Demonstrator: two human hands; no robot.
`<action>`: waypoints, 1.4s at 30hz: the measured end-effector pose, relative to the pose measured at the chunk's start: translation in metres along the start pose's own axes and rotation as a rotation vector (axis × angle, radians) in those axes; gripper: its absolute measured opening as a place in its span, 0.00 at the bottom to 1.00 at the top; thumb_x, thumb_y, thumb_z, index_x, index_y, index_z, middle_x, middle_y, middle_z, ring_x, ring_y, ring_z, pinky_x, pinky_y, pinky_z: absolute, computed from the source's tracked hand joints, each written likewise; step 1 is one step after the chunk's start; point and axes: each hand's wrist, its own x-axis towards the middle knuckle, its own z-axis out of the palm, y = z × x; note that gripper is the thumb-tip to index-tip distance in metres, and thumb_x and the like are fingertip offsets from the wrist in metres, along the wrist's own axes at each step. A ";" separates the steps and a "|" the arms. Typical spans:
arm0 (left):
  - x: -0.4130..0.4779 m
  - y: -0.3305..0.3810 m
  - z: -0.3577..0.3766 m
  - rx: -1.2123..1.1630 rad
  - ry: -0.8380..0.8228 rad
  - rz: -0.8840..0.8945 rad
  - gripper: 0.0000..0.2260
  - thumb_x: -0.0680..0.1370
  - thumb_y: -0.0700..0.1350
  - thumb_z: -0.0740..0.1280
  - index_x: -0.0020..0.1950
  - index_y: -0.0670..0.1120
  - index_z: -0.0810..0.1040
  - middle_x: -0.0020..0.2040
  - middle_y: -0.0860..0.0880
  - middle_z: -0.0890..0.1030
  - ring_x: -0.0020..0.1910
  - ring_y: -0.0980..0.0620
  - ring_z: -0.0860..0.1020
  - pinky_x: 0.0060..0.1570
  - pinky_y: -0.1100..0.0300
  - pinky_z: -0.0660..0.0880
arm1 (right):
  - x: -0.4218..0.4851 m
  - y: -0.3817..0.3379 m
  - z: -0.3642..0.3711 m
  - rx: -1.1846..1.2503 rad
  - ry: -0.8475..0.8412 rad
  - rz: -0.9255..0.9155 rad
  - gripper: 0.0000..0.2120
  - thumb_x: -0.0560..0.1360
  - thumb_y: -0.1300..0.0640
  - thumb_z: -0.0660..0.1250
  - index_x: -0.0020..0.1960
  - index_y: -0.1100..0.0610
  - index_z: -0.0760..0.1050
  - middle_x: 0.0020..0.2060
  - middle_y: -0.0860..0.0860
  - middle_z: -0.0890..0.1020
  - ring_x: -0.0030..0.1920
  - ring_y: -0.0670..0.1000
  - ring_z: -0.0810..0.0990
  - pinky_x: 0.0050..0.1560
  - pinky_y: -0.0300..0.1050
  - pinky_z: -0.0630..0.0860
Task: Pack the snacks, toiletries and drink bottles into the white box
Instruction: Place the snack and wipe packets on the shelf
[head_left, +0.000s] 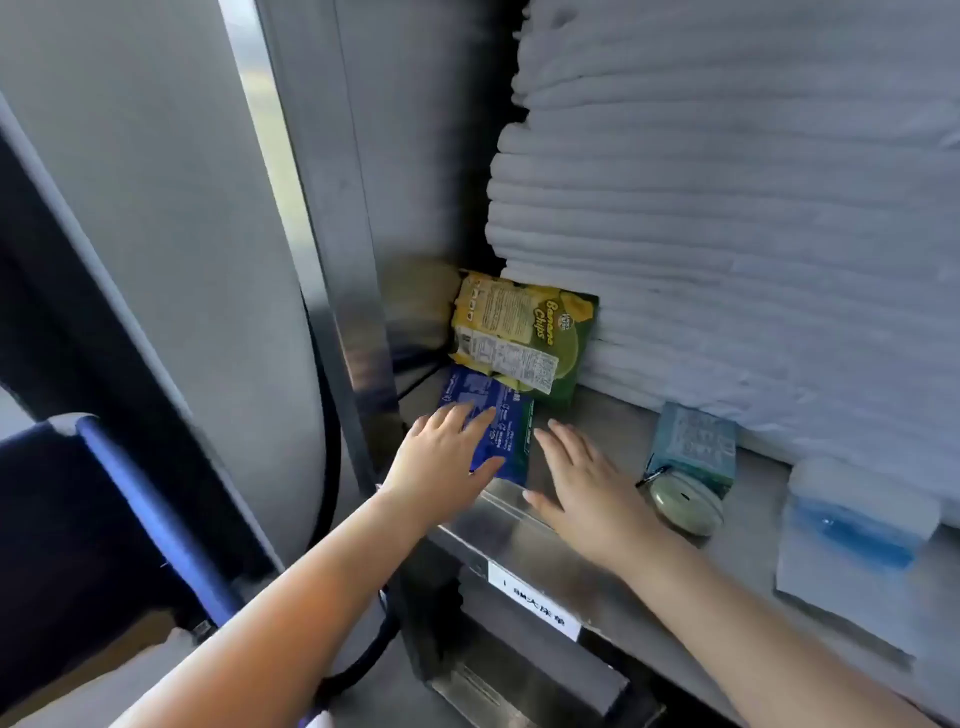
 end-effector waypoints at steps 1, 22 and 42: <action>0.005 -0.005 0.005 0.000 -0.015 0.021 0.29 0.79 0.61 0.53 0.77 0.52 0.52 0.76 0.50 0.57 0.75 0.49 0.53 0.72 0.53 0.52 | 0.006 -0.002 0.005 0.008 0.008 -0.003 0.33 0.79 0.42 0.55 0.77 0.56 0.47 0.77 0.52 0.49 0.76 0.52 0.47 0.74 0.45 0.50; 0.010 -0.045 0.044 -0.033 -0.087 0.325 0.35 0.79 0.56 0.59 0.72 0.58 0.34 0.74 0.56 0.37 0.71 0.58 0.33 0.68 0.62 0.36 | 0.029 -0.002 0.042 0.006 -0.026 -0.126 0.35 0.79 0.40 0.53 0.77 0.55 0.42 0.76 0.49 0.40 0.73 0.44 0.32 0.74 0.41 0.36; 0.008 -0.057 0.045 -0.012 -0.121 0.339 0.35 0.80 0.52 0.59 0.70 0.61 0.31 0.72 0.59 0.35 0.69 0.60 0.31 0.68 0.61 0.39 | 0.093 0.045 -0.013 -0.468 0.111 -0.222 0.35 0.77 0.65 0.60 0.78 0.53 0.46 0.77 0.57 0.44 0.76 0.60 0.39 0.71 0.54 0.31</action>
